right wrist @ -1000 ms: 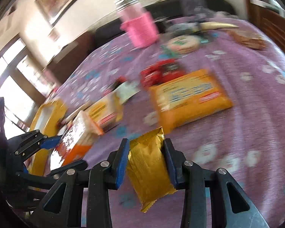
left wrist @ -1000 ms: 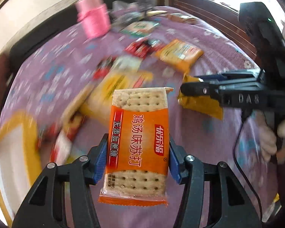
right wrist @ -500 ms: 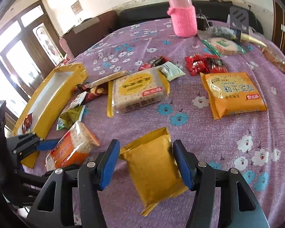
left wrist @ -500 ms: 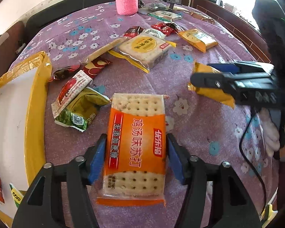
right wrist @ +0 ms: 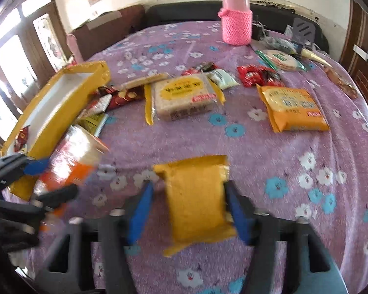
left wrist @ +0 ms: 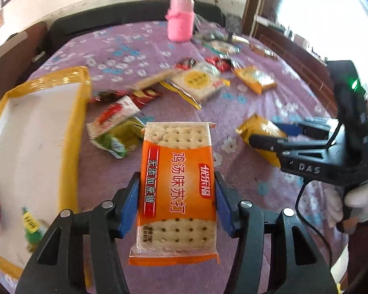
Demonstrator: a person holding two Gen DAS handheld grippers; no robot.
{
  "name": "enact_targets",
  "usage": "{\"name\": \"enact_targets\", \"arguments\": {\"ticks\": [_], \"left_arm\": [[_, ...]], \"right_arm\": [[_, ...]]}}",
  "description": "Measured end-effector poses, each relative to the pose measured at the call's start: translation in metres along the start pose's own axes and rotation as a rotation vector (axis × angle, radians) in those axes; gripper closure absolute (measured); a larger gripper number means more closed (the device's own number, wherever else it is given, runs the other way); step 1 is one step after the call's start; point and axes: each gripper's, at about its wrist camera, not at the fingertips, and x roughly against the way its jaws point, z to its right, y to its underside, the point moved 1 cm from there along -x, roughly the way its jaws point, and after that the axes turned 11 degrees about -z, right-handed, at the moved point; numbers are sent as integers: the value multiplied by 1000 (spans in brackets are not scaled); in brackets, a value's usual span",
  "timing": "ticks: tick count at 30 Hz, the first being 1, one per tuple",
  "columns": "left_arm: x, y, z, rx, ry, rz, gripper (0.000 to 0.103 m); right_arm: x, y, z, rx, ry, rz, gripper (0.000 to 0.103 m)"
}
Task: Organize snacks
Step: 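Carry both packs over the tray and open both grippers to drop them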
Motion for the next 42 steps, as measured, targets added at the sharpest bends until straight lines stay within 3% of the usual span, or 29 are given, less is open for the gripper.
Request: {"name": "enact_targets", "arguments": {"ticks": [8, 14, 22, 29, 35, 42], "left_arm": [[56, 18, -45, 116, 10, 125, 49], [98, 34, -102, 231, -89, 209, 49], [130, 36, -171, 323, -215, 254, 48], [92, 15, -218, 339, -265, 158, 48], [52, 10, -244, 361, -266, 76, 48], [39, 12, -256, 402, -224, 52, 48]], "right_arm": [[38, 12, -22, 1, 8, 70, 58], [82, 1, -66, 73, -35, 154, 58], [113, -36, -146, 161, -212, 205, 58], [69, -74, -216, 181, -315, 113, 58], [3, -90, -254, 179, -304, 1, 58], [-34, -93, -285, 214, -275, -41, 58]]}}
